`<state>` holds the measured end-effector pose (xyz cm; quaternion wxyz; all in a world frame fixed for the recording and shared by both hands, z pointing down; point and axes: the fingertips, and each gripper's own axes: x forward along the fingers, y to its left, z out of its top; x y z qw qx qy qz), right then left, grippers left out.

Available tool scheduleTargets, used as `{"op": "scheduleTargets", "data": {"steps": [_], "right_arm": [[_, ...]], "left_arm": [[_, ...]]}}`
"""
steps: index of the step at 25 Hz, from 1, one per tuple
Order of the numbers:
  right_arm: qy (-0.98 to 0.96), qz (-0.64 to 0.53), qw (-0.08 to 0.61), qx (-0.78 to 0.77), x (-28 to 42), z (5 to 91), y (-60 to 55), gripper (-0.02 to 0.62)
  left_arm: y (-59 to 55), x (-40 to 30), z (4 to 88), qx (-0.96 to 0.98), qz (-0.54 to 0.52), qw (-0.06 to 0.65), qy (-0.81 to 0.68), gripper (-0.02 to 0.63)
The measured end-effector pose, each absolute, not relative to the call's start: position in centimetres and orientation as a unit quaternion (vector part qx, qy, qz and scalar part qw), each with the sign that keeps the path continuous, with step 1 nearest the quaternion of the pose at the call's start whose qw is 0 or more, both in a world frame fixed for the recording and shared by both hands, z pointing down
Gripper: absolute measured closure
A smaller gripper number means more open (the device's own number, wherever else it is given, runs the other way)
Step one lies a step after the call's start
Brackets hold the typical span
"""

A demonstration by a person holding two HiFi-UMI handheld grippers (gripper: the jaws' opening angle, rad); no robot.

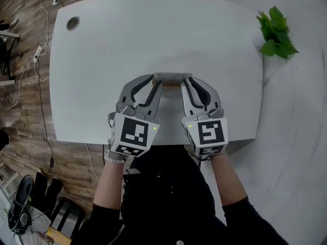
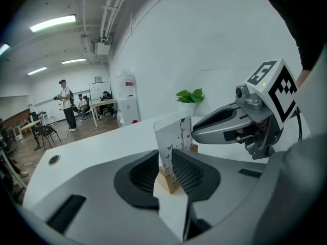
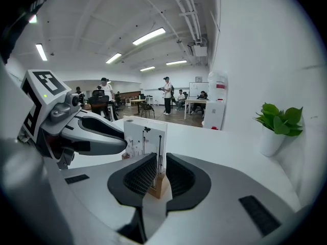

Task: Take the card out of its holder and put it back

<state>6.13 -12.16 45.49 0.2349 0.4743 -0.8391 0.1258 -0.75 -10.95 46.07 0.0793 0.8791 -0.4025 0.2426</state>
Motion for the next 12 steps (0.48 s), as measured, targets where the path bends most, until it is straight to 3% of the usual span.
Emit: {"op": "scheduleTargets", "data": {"steps": [12], "right_arm": [[-0.840, 0.088, 0.197, 0.499, 6.6, 41.0, -10.9, 0.508]], "left_arm": [[-10.0, -1.5, 40.8, 0.888, 0.216, 0.038, -0.405, 0.517]]}}
